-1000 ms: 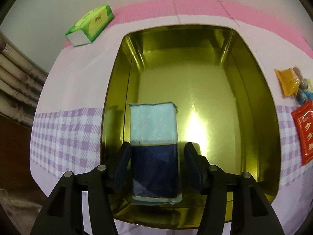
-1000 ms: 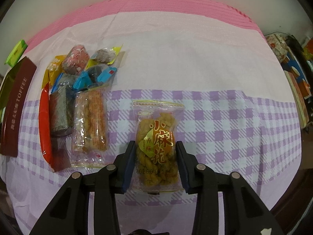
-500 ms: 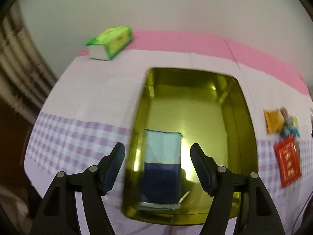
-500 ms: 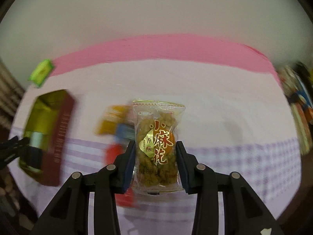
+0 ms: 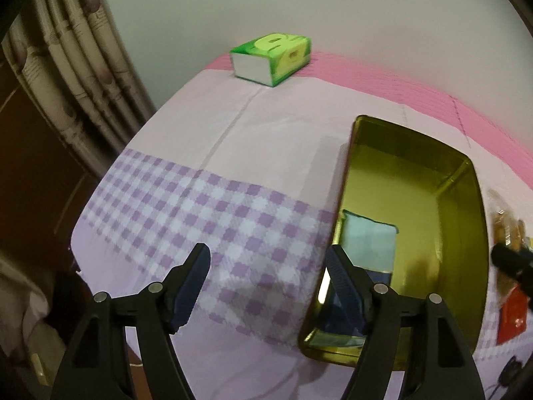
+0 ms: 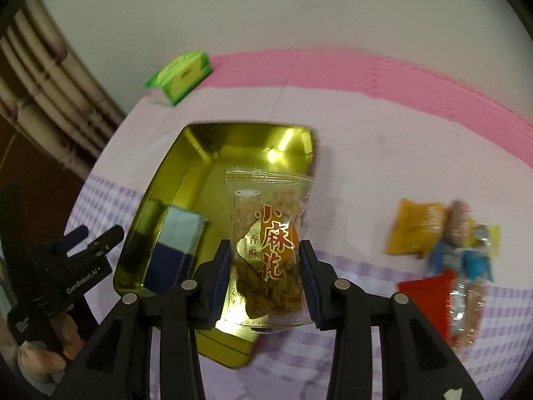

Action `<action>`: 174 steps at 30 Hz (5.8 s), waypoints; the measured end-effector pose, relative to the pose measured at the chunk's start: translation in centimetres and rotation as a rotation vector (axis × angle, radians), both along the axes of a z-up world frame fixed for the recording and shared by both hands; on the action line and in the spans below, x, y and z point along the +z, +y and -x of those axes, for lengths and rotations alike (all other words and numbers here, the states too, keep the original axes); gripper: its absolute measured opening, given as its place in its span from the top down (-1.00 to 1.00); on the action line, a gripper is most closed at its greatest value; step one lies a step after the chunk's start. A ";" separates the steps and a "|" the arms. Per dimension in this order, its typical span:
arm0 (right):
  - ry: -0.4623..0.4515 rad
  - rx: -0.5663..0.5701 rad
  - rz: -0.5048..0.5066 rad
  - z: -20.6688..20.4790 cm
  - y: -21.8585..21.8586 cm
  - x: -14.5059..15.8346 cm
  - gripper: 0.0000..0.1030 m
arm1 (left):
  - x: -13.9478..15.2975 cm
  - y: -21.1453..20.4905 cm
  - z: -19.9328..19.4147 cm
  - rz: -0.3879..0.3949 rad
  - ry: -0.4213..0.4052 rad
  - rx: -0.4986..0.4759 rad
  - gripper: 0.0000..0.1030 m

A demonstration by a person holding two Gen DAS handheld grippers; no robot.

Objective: Organize snacks
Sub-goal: 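Lower both packets into the tin and open both grippers, then move both tools back to the snack pile, then grasp the red packet with the left gripper while the right grasps the long-biscuit bag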

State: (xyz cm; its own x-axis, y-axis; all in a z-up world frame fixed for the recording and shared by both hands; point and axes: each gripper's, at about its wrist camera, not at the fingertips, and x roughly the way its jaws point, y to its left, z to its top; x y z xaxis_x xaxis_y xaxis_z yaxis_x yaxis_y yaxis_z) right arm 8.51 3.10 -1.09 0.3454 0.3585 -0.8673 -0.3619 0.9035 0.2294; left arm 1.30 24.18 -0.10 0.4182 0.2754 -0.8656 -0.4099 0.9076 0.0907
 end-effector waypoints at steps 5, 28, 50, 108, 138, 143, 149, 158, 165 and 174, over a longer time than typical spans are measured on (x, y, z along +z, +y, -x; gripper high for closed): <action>0.026 0.045 0.047 -0.8 2.9 -2.0 0.28 | 0.1 0.0 0.0 -0.001 -0.008 0.001 -0.41; 0.095 0.058 0.082 -0.5 7.0 -5.4 0.28 | 0.0 1.3 0.0 0.048 -0.010 0.055 -0.41; 0.071 0.089 0.124 -0.1 7.4 -5.7 0.23 | -0.5 2.2 0.1 0.087 0.009 0.089 -0.42; 0.063 -0.285 0.172 0.5 -21.5 -5.7 0.10 | 2.8 -6.8 0.0 0.016 -0.042 -0.142 -0.43; 0.065 -0.316 0.144 1.6 -26.0 -7.9 0.32 | -0.9 -27.0 -4.4 0.297 0.110 -0.453 -0.43; 0.063 -0.323 0.130 1.7 -26.0 -7.9 0.31 | -1.9 -29.5 -5.7 0.298 0.118 -0.478 -0.43; 0.065 -0.328 0.112 1.9 -26.3 -7.8 0.31 | -3.7 -30.3 -6.4 0.268 0.147 -0.452 -0.43; 0.060 -0.326 0.123 2.0 -26.3 -7.8 0.28 | -5.7 -29.5 -5.8 0.243 0.196 -0.429 -0.43; 0.067 -0.319 0.130 1.8 -26.1 -7.8 0.29 | -6.2 -28.6 -4.3 0.262 0.213 -0.360 -0.43; 0.080 -0.325 0.101 1.8 -26.7 -7.7 0.30 | -6.7 -29.3 -4.0 0.302 0.236 -0.249 -0.43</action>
State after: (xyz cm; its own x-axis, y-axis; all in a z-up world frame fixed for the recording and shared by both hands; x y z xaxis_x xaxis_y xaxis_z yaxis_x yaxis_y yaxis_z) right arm 6.72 -23.59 -8.81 0.3566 0.1521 -0.9218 -0.0356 0.9882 0.1492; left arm 5.28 -5.17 -6.78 0.2217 -0.0883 -0.9711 -0.1762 0.9759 -0.1289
